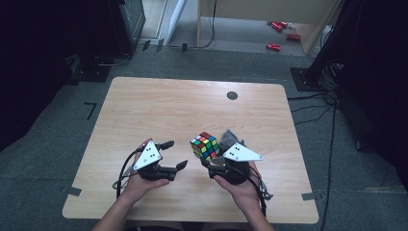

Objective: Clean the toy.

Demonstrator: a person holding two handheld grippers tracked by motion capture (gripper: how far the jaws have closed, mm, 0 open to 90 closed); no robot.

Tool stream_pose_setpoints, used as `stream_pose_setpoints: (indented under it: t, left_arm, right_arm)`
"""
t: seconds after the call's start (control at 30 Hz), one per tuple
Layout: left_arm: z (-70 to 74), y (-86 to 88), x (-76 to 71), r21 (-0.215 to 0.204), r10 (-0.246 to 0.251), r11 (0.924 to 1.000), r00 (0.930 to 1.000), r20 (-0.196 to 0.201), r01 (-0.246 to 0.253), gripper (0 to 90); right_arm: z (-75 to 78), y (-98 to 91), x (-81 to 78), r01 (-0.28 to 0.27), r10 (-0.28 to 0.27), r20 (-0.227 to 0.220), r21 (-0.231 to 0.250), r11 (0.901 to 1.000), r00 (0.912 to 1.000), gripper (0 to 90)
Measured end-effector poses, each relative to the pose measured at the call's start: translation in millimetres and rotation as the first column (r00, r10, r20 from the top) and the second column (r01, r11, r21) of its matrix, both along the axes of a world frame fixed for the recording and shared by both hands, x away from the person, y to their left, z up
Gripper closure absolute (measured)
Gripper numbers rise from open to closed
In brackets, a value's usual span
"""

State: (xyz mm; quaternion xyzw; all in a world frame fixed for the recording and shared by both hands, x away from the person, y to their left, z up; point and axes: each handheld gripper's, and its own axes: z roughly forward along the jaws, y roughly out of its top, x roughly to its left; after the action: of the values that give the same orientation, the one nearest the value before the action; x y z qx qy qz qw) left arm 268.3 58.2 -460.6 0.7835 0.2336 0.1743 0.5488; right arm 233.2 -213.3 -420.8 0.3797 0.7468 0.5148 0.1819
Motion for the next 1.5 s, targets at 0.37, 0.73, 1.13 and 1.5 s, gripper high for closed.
stream_pose_setpoints:
  t: [0.37,0.73,1.13,1.5]
  left_arm:
    - [-6.0,-7.0,-3.8,0.043,-0.067,0.9969,0.9966,0.048,0.065,14.9]
    - [-10.0,-13.1,-15.3,0.082,-0.135,0.9895,0.9613,0.24,0.119,16.4]
    - [-12.7,-21.1,-23.1,0.13,-0.167,0.9823,0.9453,0.281,0.135,23.7]
    - [-13.7,-23.5,-25.3,0.147,-0.125,0.9856,0.9463,0.298,0.084,33.7]
  right_arm:
    - [1.3,14.4,-4.1,-0.065,0.069,-0.112,0.042,0.997,0.9912,34.6]
    - [-1.4,22.4,0.0,-0.099,0.126,-0.287,0.107,0.9894,0.9496,34.6]
    - [-8.2,25.9,5.4,-0.107,0.155,-0.405,0.14,0.9844,0.901,34.5]
    - [-4.7,17.2,7.6,-0.104,0.164,-0.391,0.171,0.9797,0.9057,26.4]
